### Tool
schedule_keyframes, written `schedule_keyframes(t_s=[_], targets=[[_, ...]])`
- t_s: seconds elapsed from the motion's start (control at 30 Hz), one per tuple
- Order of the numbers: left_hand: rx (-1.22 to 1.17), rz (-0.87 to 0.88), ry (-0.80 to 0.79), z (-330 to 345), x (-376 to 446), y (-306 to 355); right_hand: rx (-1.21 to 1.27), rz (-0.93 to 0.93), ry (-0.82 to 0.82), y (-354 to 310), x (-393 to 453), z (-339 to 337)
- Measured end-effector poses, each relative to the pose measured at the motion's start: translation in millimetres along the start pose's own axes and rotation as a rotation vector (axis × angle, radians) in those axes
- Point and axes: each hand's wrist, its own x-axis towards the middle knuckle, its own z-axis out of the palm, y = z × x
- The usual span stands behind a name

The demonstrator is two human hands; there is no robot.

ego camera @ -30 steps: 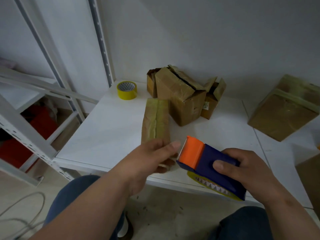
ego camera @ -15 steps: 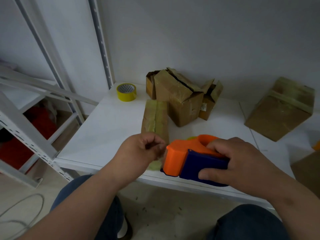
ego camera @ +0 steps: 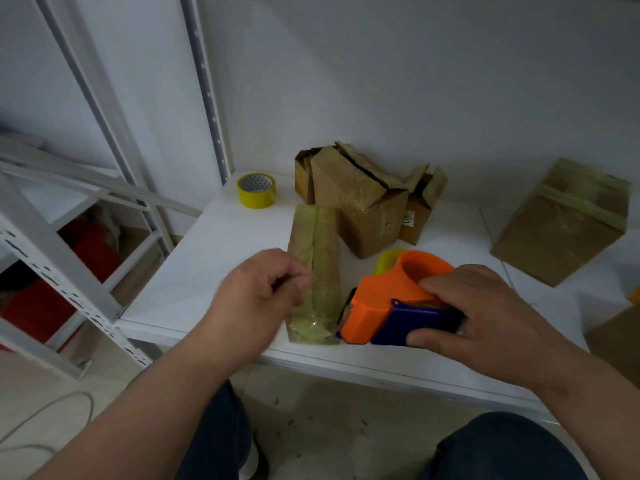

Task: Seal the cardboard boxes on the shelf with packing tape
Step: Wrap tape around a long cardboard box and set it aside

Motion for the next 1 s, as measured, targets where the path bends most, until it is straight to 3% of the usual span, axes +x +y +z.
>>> schedule_keyframes(t_s=[0.1, 0.27, 0.47, 0.7, 1.0], targets=[[-0.081, -0.165, 0.083, -27, 8, -6, 0.028, 0.1, 0.033, 15, -8, -9], [-0.212, -0.356, 0.014, -30, 17, -22, 0.359, 0.196, -0.059, 21, -9, -14], [-0.35, -0.592, -0.017, -30, 24, -47, 0.477, 0.356, -0.13, 49, -1, -26], [-0.417, -0.763, -0.025, -14, 37, -64, 0.297, 0.458, -0.26, 67, 37, -16], [-0.48, -0.863, -0.008, 5, 37, -87, 0.066, 0.423, -0.454, 78, 63, 6]])
